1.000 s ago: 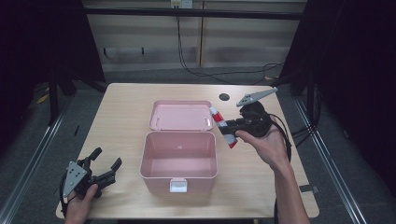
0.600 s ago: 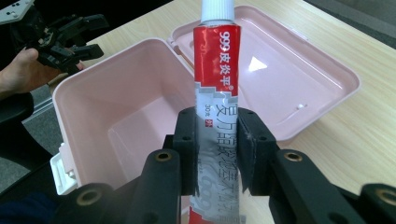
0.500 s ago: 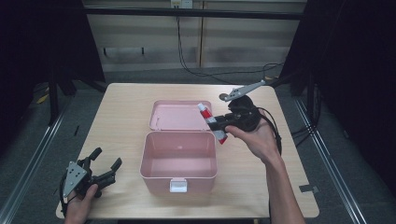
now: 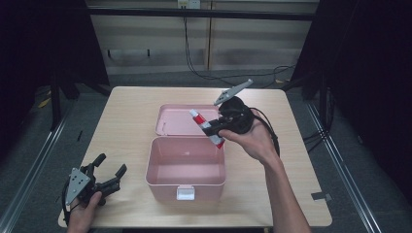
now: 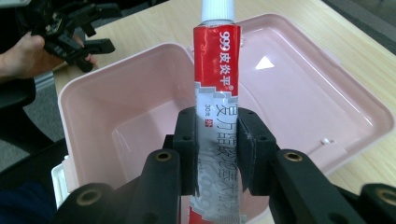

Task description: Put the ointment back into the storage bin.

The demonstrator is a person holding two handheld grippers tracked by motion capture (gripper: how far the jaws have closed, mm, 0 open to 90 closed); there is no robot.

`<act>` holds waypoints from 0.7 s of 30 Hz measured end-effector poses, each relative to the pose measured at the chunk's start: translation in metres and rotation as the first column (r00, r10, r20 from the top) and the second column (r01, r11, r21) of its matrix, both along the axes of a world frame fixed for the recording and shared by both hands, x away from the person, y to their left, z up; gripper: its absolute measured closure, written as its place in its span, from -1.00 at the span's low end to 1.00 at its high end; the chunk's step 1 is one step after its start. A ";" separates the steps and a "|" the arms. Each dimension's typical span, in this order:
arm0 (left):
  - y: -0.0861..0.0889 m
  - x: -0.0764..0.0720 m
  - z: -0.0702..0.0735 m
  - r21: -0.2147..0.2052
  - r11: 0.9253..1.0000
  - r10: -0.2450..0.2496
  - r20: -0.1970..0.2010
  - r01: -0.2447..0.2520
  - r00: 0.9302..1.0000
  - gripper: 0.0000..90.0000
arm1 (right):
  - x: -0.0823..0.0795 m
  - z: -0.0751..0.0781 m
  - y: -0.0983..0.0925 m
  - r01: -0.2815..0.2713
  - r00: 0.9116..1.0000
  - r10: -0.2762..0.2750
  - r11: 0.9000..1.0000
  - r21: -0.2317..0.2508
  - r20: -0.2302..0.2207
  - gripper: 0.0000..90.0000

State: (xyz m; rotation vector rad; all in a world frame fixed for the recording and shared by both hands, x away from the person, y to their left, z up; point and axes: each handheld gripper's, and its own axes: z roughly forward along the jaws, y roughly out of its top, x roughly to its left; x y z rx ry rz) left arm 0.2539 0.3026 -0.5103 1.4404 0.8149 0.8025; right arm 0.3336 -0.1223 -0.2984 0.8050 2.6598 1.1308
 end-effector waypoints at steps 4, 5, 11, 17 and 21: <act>0.000 0.000 0.000 0.000 1.000 0.000 0.000 0.000 1.000 -0.65 | 0.002 0.000 0.012 -0.032 0.999 0.032 0.999 -0.029 -0.004 0.59; 0.000 0.000 0.000 0.000 1.000 0.000 0.000 0.000 1.000 -0.65 | 0.002 -0.001 0.016 -0.050 0.999 0.050 0.998 -0.035 0.001 0.59; 0.000 0.000 0.000 -0.003 1.000 0.000 0.003 0.000 1.000 -0.65 | 0.004 -0.006 0.033 -0.105 0.994 0.106 0.990 -0.094 0.002 0.59; 0.000 0.000 0.000 -0.001 1.000 -0.001 0.000 0.001 1.000 -0.65 | 0.008 -0.013 0.045 -0.149 0.989 0.149 0.980 -0.134 -0.009 0.59; 0.000 0.000 0.000 0.000 1.000 0.000 0.000 0.000 1.000 -0.65 | 0.009 -0.017 0.049 -0.159 0.987 0.158 0.977 -0.144 -0.022 0.59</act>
